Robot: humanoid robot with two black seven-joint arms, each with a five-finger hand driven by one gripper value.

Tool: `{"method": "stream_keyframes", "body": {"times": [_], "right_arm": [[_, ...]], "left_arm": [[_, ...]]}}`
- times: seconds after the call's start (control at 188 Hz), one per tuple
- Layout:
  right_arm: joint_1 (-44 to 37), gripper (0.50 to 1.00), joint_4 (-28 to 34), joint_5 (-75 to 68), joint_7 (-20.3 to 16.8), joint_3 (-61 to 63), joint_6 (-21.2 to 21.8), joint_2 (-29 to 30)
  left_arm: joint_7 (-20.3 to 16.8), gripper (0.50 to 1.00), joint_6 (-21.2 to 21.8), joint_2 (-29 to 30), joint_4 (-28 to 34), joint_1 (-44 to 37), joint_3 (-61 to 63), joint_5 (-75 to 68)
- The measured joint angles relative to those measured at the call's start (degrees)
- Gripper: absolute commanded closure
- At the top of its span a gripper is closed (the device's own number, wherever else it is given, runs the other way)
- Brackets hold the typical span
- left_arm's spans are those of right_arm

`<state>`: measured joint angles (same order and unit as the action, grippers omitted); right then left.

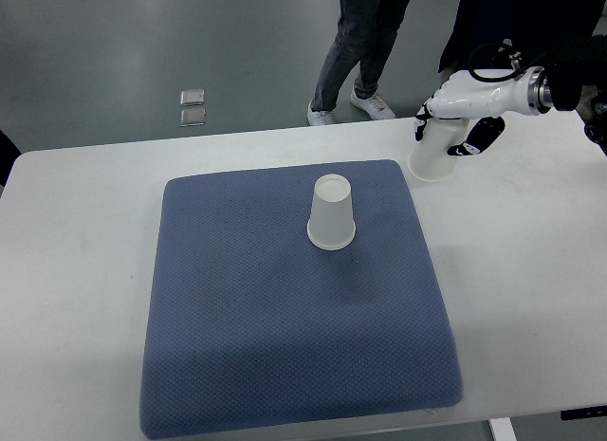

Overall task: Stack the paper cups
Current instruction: 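Lift the cup with the right hand and carry it over the pad cup, then lower the held cup onto the upside-down cup on the pad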

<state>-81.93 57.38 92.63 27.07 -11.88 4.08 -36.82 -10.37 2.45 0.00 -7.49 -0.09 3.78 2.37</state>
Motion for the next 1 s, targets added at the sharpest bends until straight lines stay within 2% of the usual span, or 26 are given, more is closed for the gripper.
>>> {"method": "stream_keyframes", "body": {"times": [0.297,0.637,0.999], "right_arm": [[-7.97,0.93,4.82,-3.14,-0.07,0.18,4.81,1.87],[-8.92,0.928,7.85,-4.64,0.03,7.04,12.03,8.15],[-6.78,0.926,7.33,-4.14,-0.38,7.42,12.24,10.51]], "left_arm": [[0.0,0.5,0.0,0.0,0.0,0.0,0.0,0.0],[0.0,0.5,0.0,0.0,0.0,0.0,0.0,0.0],[0.0,0.5,0.0,0.0,0.0,0.0,0.0,0.0]]}}
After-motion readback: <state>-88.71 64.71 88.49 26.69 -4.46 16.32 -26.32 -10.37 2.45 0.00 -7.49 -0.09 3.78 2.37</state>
